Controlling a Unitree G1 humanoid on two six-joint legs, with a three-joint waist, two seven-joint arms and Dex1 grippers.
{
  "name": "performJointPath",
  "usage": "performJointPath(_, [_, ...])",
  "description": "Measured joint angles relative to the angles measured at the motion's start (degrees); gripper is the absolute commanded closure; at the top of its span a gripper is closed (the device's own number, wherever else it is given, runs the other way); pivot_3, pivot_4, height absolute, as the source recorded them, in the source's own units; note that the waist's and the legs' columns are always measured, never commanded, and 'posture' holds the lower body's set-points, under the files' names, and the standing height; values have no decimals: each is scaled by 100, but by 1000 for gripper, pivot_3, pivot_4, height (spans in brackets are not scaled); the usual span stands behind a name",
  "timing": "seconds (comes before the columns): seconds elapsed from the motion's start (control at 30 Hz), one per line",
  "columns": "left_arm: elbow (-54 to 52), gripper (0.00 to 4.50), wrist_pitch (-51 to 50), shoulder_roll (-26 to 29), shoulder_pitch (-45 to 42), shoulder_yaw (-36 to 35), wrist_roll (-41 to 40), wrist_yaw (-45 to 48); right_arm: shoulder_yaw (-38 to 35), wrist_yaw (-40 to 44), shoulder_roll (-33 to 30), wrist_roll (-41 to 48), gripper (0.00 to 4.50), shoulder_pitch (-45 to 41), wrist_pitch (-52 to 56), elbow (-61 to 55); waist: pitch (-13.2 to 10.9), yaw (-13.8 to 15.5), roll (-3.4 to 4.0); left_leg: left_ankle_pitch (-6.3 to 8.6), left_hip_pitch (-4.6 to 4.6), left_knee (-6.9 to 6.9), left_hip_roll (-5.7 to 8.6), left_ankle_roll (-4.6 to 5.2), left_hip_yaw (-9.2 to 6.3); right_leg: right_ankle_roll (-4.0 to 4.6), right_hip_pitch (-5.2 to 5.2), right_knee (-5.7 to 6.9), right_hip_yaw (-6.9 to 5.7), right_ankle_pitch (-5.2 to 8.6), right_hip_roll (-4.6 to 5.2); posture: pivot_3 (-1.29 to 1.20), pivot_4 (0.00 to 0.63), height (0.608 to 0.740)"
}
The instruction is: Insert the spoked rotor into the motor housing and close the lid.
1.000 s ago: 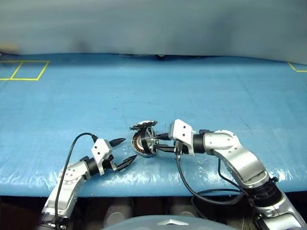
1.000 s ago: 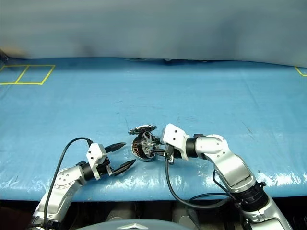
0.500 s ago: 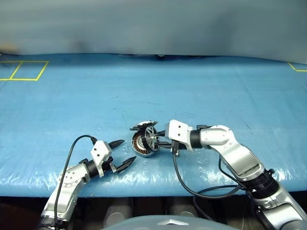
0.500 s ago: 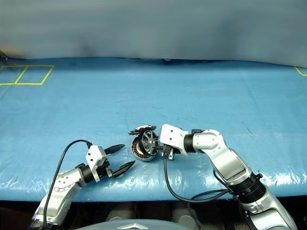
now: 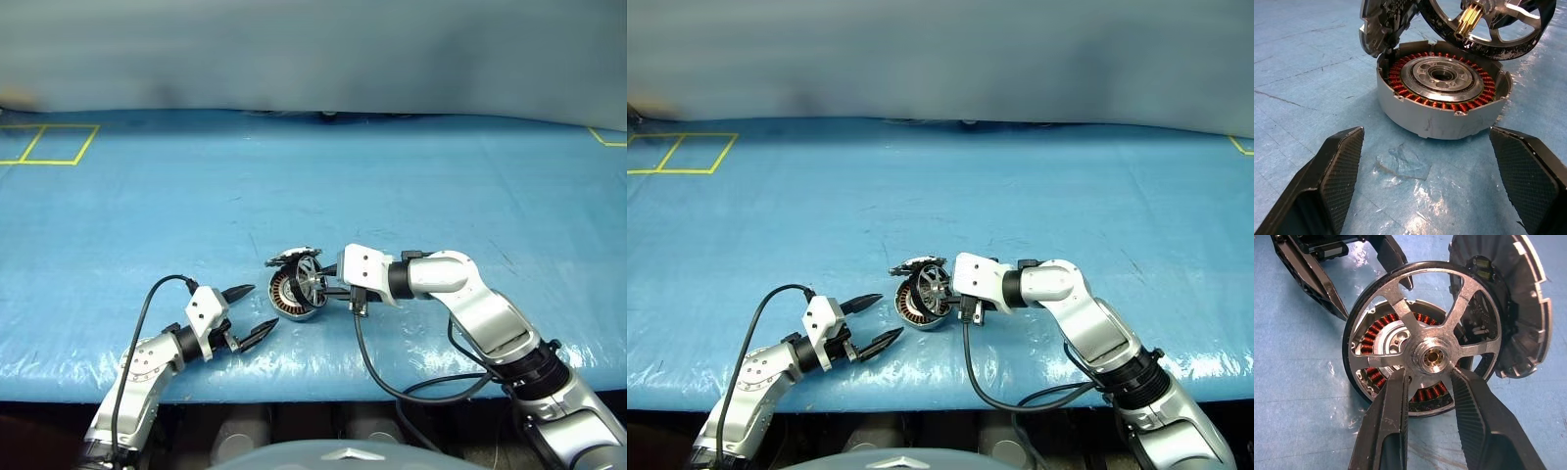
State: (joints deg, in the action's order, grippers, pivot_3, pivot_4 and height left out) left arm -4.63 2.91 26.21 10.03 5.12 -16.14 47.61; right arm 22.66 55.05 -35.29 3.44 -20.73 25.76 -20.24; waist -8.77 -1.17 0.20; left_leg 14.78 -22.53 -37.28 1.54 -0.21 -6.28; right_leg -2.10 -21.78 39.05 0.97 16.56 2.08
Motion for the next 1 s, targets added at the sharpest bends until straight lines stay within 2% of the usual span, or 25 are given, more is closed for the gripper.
performJointPath(0.27, [0, 174, 0, 1, 0, 0, 0, 2, 1, -37, 105, -2, 3373, 0, -12, 71, 0, 0, 0, 0, 0, 0, 0, 0, 0, 1, 0, 0, 0, 0, 0, 0, 150, 740])
performJointPath(0.5, [0, 174, 0, 2, -18, -1, 0, 7, 5, -171, 115, -148, 1298, 0, -23, 202, 0, -1, 0, 0, 0, 0, 0, -1, 0, 1, 0, 1, 0, -1, -1, 0, 150, 740])
performJointPath(0.8, [0, 174, 0, 6, -36, -2, 0, 15, -101, -138, 232, 170, 1298, 5, 4, 90, 0, -2, 0, 0, 0, 0, -1, 0, -1, 1, 0, 0, 0, -1, -1, 0, 150, 740])
performJointPath(0.9, [0, 174, 0, 10, -48, -2, 0, 16, -110, -127, 287, 282, 1927, 25, 99, 49, 0, -2, 0, 0, 0, 0, 0, 0, -1, 1, 0, 1, 0, -1, -1, 0, 150, 740])
performJointPath(1.0, [0, 174, 0, 17, -66, -5, 0, 16, -98, -136, 418, 372, 2884, 107, 113, 104, 0, -4, 0, 0, 0, 0, -1, 0, -1, 1, 0, 1, 1, -1, -1, 0, 150, 740])
